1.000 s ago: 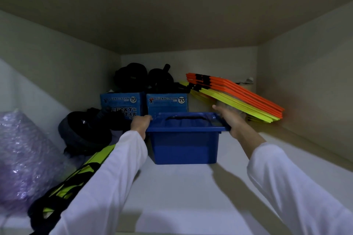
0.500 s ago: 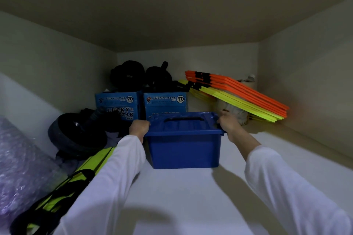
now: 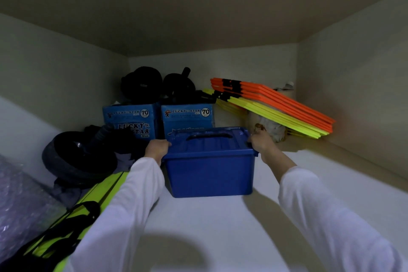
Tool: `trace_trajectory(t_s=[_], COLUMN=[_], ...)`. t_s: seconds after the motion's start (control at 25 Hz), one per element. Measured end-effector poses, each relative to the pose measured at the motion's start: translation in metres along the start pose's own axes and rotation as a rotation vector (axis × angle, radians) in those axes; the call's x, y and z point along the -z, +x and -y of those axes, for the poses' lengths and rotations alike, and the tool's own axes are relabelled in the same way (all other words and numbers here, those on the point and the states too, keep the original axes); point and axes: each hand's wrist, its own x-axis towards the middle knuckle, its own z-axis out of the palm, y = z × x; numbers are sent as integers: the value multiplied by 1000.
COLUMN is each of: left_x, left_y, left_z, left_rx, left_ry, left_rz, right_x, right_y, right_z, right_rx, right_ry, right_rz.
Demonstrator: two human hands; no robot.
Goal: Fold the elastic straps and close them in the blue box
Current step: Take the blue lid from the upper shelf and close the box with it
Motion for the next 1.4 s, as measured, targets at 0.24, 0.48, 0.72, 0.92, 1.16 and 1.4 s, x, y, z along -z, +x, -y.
trace_trajectory(t_s=[0.24,0.48,0.72,0.92,1.16,1.4], left_x=[-1,-1,-3,-1,-4,-5], left_y=[-1,-2,-2,1,4,4], left_z=[-1,2,3,3,4,4], left_rx=[45,41,23,28,10,-3], left_ry=[-89,-103,-129,-104,-93,-84], left_rz=[-17,-5,-34,-49,-61,-63], right_x=[1,-4,-2,-3,13,5], right_y=[-1,10,14,4,-2,14], right_z=[-2,-9,-8,0,-16,-38], right_rx=[-213,-118,-104,20,-351,-496], right_ry=[202,191,91,-68,943,1001], right_rz=[-6,-164,-219,-275,-53,143])
